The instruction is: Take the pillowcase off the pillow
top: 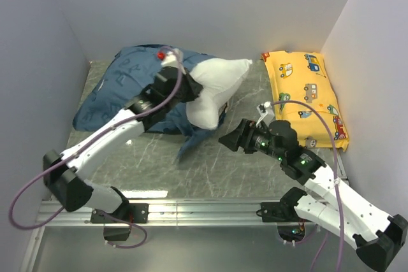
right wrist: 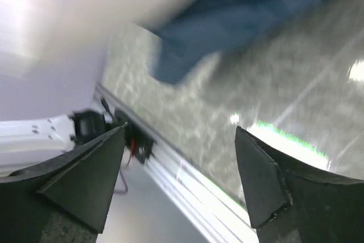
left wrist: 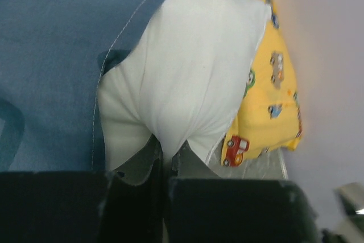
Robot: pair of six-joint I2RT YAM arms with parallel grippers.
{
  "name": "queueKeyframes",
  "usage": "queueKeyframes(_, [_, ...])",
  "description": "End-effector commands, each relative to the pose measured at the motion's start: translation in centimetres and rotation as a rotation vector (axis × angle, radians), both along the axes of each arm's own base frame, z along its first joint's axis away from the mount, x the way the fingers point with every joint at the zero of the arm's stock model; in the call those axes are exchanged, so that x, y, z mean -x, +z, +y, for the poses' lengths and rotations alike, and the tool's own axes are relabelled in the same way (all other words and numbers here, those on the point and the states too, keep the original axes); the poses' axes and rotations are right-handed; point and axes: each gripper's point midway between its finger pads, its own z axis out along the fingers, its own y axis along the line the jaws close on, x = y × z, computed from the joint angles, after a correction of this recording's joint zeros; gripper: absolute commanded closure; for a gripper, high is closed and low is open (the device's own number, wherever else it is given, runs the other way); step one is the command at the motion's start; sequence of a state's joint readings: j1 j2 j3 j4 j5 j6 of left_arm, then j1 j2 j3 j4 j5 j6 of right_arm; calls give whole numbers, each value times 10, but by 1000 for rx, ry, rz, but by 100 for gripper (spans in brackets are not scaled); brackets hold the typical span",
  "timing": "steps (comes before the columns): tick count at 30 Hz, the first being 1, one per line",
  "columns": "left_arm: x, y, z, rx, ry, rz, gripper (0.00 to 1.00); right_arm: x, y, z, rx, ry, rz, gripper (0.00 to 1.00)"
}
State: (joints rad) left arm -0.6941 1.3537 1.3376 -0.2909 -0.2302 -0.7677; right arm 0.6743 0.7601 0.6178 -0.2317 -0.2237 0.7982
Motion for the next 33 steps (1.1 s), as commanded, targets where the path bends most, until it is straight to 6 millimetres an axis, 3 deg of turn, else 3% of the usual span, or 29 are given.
queueKeyframes(1, [11,28,-56,51,-155,-94,100,-18,32,-14,66,-79,-121,14])
queueKeyframes(4, [26,1,-92,43,-231,-39,100,-31,52,-11,23,-114,-193,11])
queueKeyframes(8, [34,-13,-110,65,-265,-21,100,-43,59,-14,25,-165,-227,10])
queueKeyframes(13, [43,-19,-133,77,-332,4,100,-57,13,-29,179,-239,-170,9])
queueKeyframes(20, [58,-22,-165,88,-396,21,100,-65,-13,-24,210,-244,-141,8])
queueKeyframes(24, [63,-6,-170,136,-406,3,100,-70,-26,-27,197,-289,-133,10])
queueKeyframes(26, [69,-2,-176,144,-434,10,100,-73,-31,-27,211,-299,-122,24])
queueKeyframes(27, [70,-1,-178,142,-439,11,100,-74,-33,-28,219,-306,-114,59])
queueKeyframes(28, [72,4,-178,143,-444,4,100,-77,-31,-28,226,-316,-115,80])
queueKeyframes(29, [74,6,-177,133,-447,-2,100,-77,-31,-29,230,-322,-114,94])
queueKeyframes(30, [74,5,-173,119,-440,2,100,-77,-30,-31,241,-323,-113,100])
queueKeyframes(31, [73,16,-167,117,-424,-16,91,-78,-25,-33,241,-334,-122,100])
queueKeyframes(33, [64,15,-147,51,-338,-29,70,-77,-20,-38,249,-347,-131,100])
